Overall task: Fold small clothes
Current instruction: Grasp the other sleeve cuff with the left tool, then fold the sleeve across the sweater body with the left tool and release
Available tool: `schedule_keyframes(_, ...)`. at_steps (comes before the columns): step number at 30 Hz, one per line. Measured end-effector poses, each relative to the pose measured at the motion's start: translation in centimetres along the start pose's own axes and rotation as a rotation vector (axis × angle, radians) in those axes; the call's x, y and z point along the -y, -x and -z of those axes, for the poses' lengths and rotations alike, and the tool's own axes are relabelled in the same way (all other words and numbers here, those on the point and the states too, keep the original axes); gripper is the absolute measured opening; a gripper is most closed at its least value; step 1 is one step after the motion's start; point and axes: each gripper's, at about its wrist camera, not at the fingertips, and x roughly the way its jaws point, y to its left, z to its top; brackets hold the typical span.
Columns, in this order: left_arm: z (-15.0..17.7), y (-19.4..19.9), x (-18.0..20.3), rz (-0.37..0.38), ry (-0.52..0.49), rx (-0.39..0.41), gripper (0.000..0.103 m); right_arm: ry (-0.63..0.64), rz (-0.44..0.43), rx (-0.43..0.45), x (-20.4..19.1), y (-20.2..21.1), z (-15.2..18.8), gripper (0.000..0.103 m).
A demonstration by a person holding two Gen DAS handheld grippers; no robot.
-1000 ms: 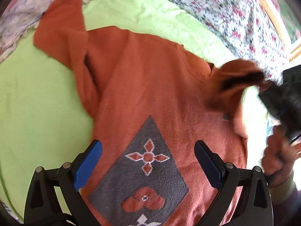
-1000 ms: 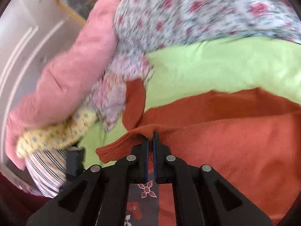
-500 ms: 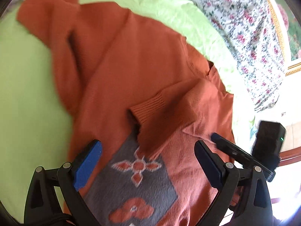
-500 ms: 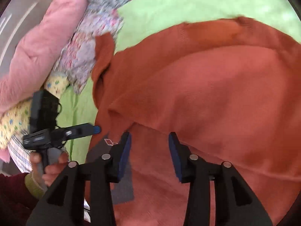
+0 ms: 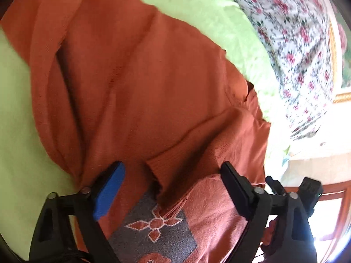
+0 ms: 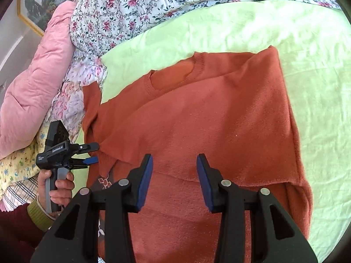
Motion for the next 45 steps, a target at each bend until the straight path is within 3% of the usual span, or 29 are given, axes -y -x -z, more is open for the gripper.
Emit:
schedule_keyframes(4, 0.0, -0.2, -0.3, 0.010, -0.001, 0.004, 0.077, 0.008, 0.003, 0.010, -0.1, 0.2, 0.2, 0.043)
schedule_keyframes(11, -0.4, 1.4, -2.1, 0.127, 0.104, 0.054, 0.075, 0.020, 0.010, 0.028, -0.3, 0.8, -0.1, 0.043)
schedule_keyframes(15, -0.7, -0.6, -0.6, 0.002, 0.024, -0.014, 0.041, 0.014, 0.024, 0.033, -0.2, 0.7, -0.2, 0.043)
schedule_keyframes(20, 0.3, -1.7, 2.0, -0.103, -0.133, -0.050, 0.041, 0.014, 0.018, 0.032, -0.6, 0.5, -0.3, 0.043)
schedule_keyframes(22, 0.7, -2.2, 2.8, -0.140, -0.189, -0.056, 0.035, 0.024, 0.023, 0.034, -0.8, 0.5, -0.3, 0.043)
schedule_keyframes(23, 1.0, -2.4, 3.2, -0.149, -0.225, -0.061, 0.009, 0.025, 0.024, 0.035, -0.8, 0.5, -0.3, 0.043)
schedule_keyframes(24, 1.2, -2.5, 3.7, -0.149, -0.253, -0.072, 0.007, 0.022, 0.027, 0.039, -0.7, 0.6, -0.3, 0.043)
schedule_keyframes(28, 1.3, -0.1, 6.0, -0.213, -0.381, 0.024, 0.005, 0.002, 0.063, 0.059, 0.1, 1.1, -0.5, 0.043)
schedule_keyframes(31, -1.6, 2.2, 5.6, -0.295, -0.384, 0.125, 0.005, -0.022, 0.145, 0.088, 1.9, 2.3, -1.2, 0.043)
schedule_keyframes(34, -4.3, 1.6, 3.8, -0.367, -0.360, 0.114, 0.005, -0.088, 0.268, 0.105, 5.1, 2.9, -2.1, 0.043)
schedule_keyframes(37, -4.6, 1.2, 4.5, -0.393, -0.399, 0.120, 0.005, -0.154, 0.363, 0.081, 8.1, 2.1, -3.4, 0.043)
schedule_keyframes(41, -4.5, 0.3, 5.0, -0.389, -0.387, 0.096, 0.005, -0.176, 0.353, 0.066, 10.1, 0.2, -5.7, 0.049)
schedule_keyframes(43, -4.4, -0.1, 5.0, -0.380, -0.382, 0.082, 0.005, -0.142, 0.326, 0.012, 10.1, -2.0, -6.8, 0.061)
schedule_keyframes(44, -4.2, -0.3, 5.0, -0.381, -0.387, 0.073, 0.005, -0.129, 0.325, -0.002, 10.0, -2.6, -7.1, 0.061)
schedule_keyframes(45, -4.2, -0.4, 5.2, -0.376, -0.391, 0.065, 0.005, -0.108, 0.312, -0.017, 9.8, -3.5, -7.2, 0.051)
